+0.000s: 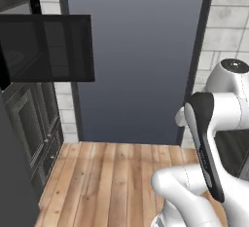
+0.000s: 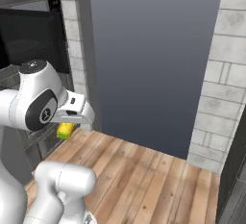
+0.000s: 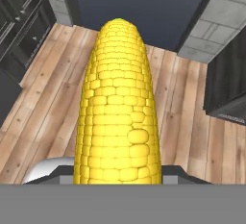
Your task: Pick the corn from the counter and place it in the microwave.
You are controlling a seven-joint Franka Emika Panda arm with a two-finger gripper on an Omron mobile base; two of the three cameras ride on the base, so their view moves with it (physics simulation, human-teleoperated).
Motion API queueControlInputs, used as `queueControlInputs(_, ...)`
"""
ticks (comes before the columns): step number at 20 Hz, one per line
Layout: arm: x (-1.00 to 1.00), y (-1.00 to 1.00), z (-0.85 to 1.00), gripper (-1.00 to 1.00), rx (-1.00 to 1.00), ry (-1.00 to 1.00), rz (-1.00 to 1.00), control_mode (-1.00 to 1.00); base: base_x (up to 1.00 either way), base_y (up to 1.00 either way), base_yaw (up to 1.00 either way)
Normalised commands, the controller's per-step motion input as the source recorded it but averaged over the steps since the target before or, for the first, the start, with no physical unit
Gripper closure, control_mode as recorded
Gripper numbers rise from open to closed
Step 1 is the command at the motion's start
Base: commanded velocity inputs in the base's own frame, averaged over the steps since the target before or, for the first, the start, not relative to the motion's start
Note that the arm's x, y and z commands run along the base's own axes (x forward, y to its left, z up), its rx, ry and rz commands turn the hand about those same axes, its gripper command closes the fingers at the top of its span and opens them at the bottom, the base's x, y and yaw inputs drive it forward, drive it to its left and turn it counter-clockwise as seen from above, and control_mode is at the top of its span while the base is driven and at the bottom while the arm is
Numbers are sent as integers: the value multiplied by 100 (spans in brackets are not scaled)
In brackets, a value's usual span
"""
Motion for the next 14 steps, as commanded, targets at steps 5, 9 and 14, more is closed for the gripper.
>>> queueControlInputs(5,0,0,0,100,0,0,0,100,100,-15,26)
queueControlInputs(9,0,0,0,100,0,0,0,100,100,-4,30)
queueControlInputs(14,0,0,0,100,0,0,0,100,100,-12,38)
